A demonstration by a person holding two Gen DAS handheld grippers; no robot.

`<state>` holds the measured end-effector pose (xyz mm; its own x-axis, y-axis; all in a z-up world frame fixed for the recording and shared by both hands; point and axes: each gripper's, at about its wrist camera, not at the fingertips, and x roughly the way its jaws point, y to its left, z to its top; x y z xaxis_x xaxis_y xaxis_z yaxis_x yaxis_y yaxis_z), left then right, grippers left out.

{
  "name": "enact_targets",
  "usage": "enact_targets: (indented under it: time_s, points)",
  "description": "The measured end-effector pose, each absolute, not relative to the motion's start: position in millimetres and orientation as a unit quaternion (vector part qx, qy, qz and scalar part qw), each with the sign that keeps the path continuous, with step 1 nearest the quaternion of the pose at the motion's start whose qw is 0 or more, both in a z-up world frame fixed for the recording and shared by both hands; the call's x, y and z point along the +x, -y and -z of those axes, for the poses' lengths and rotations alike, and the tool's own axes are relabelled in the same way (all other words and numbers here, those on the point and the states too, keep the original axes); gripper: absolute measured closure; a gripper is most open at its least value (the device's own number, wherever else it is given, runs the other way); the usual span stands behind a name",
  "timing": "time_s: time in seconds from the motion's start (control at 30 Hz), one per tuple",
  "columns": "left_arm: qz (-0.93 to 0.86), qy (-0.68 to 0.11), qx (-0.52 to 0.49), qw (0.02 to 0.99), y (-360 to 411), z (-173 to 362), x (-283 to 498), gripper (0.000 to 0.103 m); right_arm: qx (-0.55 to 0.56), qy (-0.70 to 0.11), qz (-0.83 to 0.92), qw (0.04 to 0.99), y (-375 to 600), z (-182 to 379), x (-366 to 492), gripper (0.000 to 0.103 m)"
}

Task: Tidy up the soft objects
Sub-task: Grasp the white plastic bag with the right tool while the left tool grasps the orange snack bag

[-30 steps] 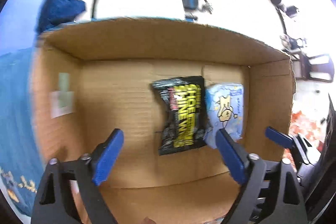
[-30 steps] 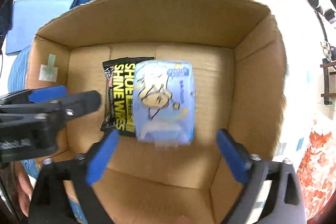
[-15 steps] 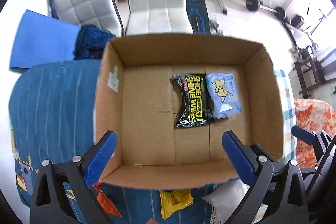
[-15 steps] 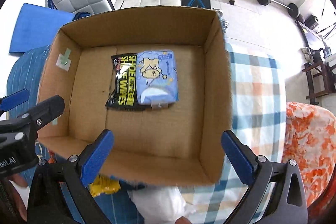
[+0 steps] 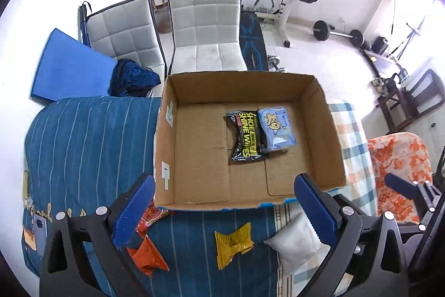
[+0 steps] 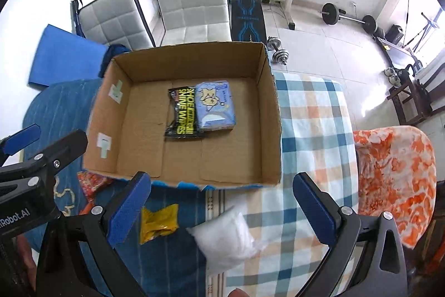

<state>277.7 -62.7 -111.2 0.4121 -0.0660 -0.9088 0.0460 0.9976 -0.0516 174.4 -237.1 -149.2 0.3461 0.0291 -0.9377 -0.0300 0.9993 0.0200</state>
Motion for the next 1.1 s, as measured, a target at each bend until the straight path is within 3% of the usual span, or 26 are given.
enact_targets:
  time_s: [0.2, 0.37, 0.47, 0.7, 0.93, 1.1]
  points:
    - [0.034, -0.53, -0.027, 0.847, 42, 91, 254, 0.0, 0.034, -0.584, -0.034, 0.81, 238, 146, 150, 0.0]
    - [0.015, -0.542, -0.042, 0.839, 9, 100, 229, 0.0, 0.087, -0.63, -0.002, 0.772, 263, 187, 127, 0.0]
    - [-0.004, -0.562, -0.045, 0.826, -12, 120, 212, 0.0, 0.095, -0.659, 0.016, 0.746, 273, 229, 114, 0.0]
    - [-0.05, -0.638, -0.08, 0.764, -64, 198, 174, 0.0, -0.04, -0.716, -0.031, 0.697, 252, 312, 102, 0.0]
    - [-0.074, -0.698, -0.118, 0.702, -99, 274, 162, 0.0, -0.087, -0.742, -0.076, 0.66, 234, 354, 100, 0.0]
    - [-0.03, -0.712, -0.096, 0.695, -101, 299, 163, 0.0, -0.123, -0.748, -0.095, 0.645, 228, 366, 95, 0.0]
